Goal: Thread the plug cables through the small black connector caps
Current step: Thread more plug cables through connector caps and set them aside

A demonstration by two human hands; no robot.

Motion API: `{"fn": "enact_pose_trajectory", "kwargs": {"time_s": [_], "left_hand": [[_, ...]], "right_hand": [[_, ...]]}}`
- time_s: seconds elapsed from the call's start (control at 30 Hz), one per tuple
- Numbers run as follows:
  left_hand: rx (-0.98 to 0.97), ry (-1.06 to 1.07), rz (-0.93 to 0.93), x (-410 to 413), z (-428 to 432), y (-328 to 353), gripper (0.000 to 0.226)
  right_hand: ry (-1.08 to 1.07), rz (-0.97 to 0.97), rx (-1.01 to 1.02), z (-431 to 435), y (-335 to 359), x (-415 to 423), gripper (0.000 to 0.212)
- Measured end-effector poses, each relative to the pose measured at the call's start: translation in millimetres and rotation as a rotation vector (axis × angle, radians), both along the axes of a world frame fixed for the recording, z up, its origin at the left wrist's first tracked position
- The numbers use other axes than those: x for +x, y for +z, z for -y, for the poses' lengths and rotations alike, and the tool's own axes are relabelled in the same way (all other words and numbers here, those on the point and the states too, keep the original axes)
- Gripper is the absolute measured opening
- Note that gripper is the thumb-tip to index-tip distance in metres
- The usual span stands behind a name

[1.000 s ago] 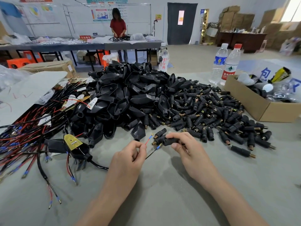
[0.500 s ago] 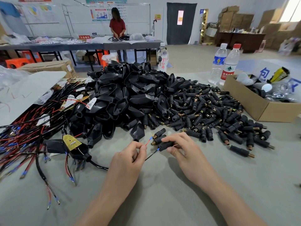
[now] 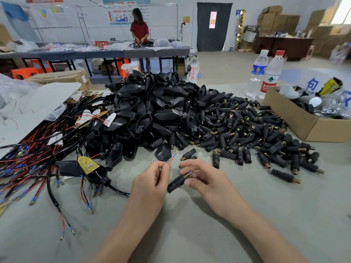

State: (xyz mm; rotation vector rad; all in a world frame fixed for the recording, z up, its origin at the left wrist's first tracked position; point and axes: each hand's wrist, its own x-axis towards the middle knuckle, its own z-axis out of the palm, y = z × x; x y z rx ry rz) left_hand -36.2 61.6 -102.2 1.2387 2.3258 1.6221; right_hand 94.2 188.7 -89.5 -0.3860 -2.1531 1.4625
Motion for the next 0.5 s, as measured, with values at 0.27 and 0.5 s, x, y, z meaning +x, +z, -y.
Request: {"fn": "enact_pose_trajectory", "kwargs": {"time_s": [0.27, 0.5], "left_hand": [[0.069, 0.020, 0.122, 5, -1, 7, 0.020], [0.207, -0.073, 0.352, 3, 3, 20, 0.033]], "right_hand": [[-0.004, -0.116, -0.309, -2, -1, -3, 0.042], [-0.046, -0.220, -0.669, -10, 2, -1, 0.030]]}}
